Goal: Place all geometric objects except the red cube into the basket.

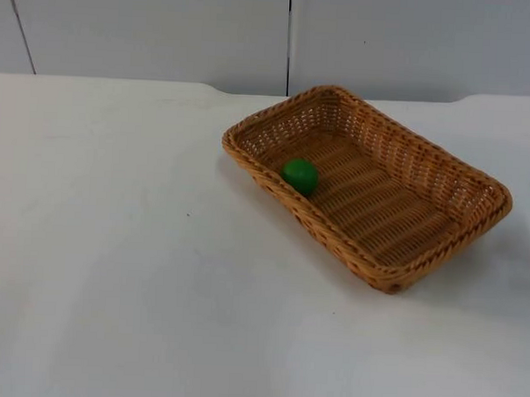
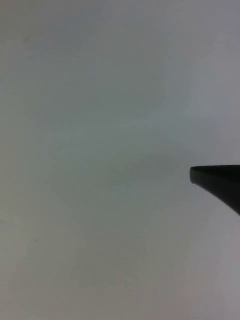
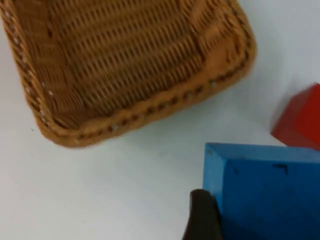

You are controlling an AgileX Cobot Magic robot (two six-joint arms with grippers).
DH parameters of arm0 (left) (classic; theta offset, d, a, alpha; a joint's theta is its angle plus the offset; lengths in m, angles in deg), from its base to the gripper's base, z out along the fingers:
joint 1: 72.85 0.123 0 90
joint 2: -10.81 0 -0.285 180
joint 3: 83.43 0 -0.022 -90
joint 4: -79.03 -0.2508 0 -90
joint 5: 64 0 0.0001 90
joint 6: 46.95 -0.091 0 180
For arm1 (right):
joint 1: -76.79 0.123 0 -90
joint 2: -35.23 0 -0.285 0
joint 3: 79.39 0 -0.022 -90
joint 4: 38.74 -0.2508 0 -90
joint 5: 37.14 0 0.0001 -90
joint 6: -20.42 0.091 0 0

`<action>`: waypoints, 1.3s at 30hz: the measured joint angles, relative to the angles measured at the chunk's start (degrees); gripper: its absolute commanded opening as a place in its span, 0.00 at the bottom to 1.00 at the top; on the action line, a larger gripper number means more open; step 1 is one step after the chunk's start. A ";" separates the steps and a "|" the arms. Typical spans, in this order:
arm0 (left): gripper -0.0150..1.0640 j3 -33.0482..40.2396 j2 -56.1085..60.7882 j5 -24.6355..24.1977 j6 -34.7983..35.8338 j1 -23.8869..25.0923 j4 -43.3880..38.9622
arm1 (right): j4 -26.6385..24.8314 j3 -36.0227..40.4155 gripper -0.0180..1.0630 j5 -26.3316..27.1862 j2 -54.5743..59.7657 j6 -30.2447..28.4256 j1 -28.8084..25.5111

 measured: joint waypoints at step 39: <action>0.99 0.00 0.00 1.23 0.00 0.00 0.00 | -4.25 -27.88 0.81 10.70 40.14 -10.18 0.00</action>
